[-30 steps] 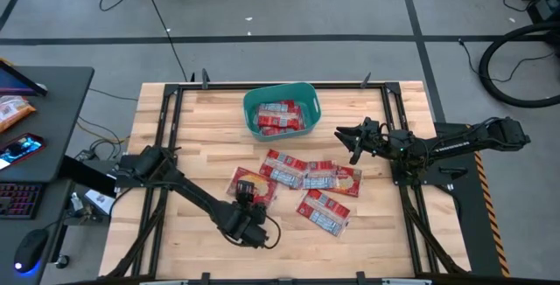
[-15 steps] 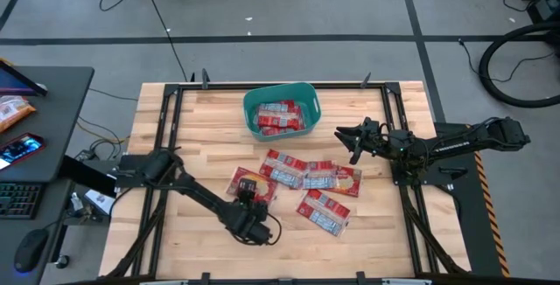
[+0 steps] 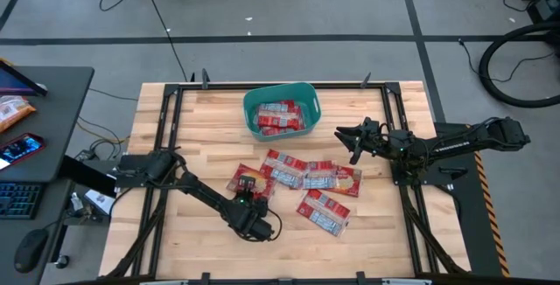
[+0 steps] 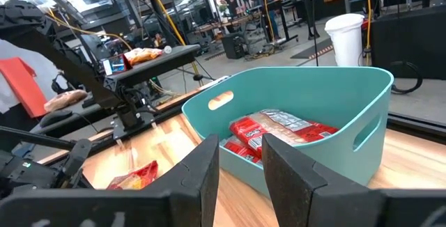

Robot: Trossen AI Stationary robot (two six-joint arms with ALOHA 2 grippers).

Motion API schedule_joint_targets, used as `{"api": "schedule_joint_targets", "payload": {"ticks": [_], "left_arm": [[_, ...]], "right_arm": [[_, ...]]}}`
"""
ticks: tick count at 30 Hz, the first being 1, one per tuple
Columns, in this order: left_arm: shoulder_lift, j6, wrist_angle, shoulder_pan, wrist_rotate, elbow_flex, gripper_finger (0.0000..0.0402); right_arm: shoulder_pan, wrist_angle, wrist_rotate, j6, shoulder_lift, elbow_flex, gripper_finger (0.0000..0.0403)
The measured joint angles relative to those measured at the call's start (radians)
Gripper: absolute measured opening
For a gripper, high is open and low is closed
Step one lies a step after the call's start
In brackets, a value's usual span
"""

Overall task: Sort popcorn bags into baskets
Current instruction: Put the red popcorn bag into the blue bin

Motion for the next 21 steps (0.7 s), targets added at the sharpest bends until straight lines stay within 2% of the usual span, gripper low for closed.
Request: {"api": "schedule_joint_targets", "payload": {"ticks": [5, 13, 21], "left_arm": [[-0.028, 0.000, -0.062, 0.001, 0.026, 0.010, 0.0004], [-0.164, -0.035, -0.087, 0.033, 0.042, 0.023, 0.0002], [-0.332, -0.034, -0.044, 0.064, -0.051, 0.024, 0.0001]], "right_arm": [[0.000, 0.000, 0.000, 0.000, 0.000, 0.000, 0.0115], [0.000, 0.000, 0.000, 0.000, 0.000, 0.000, 0.0115], [0.000, 0.000, 0.000, 0.000, 0.000, 0.000, 0.0115]]}}
